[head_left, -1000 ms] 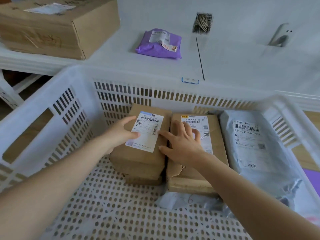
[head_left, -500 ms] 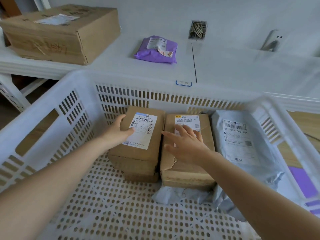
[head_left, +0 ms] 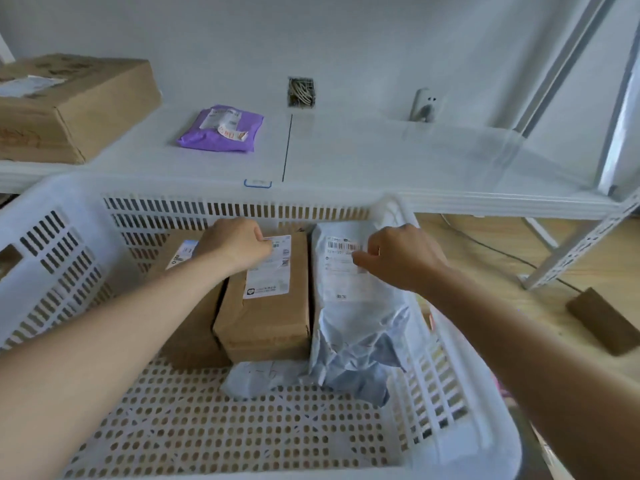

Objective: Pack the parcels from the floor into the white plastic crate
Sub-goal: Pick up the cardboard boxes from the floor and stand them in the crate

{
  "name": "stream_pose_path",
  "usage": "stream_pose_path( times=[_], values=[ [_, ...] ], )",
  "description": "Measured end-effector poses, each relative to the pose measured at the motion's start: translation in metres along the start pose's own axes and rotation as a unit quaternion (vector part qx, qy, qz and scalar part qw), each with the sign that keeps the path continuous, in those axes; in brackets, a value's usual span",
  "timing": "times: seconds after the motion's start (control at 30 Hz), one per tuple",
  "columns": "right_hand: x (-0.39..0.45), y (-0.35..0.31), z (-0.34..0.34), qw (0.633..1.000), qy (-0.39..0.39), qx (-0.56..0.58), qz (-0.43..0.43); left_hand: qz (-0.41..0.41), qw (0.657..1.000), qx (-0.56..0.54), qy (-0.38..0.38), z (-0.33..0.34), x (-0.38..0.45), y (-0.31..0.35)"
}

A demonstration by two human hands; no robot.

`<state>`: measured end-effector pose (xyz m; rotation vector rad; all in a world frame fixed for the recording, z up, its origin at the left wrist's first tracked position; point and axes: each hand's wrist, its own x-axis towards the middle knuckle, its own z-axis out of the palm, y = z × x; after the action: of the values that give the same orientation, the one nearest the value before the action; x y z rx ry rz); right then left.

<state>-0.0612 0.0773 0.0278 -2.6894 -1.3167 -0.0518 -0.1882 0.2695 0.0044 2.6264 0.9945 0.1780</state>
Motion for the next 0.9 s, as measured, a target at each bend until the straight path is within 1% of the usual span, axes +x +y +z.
stream_pose_path(
  times=[0.13,0.23,0.47,0.63,0.9],
  values=[
    [-0.017,0.053,-0.025,0.999,0.035,0.017,0.029,0.017,0.999,-0.026,0.023,0.002,-0.002,0.055],
    [-0.031,0.096,-0.037,0.995,0.061,0.021,0.072,0.024,0.998,-0.053,0.040,0.008,-0.003,0.097],
    [-0.081,0.202,-0.045,0.990,0.063,0.065,0.105,0.057,0.993,-0.073,0.070,0.046,-0.013,0.205],
    [-0.112,0.279,-0.052,0.987,0.037,0.063,0.145,0.084,0.994,-0.063,0.033,0.082,-0.021,0.272],
    [-0.157,0.395,-0.060,0.978,-0.002,0.062,0.197,0.096,0.994,-0.059,-0.009,0.146,-0.032,0.367]
  ],
)
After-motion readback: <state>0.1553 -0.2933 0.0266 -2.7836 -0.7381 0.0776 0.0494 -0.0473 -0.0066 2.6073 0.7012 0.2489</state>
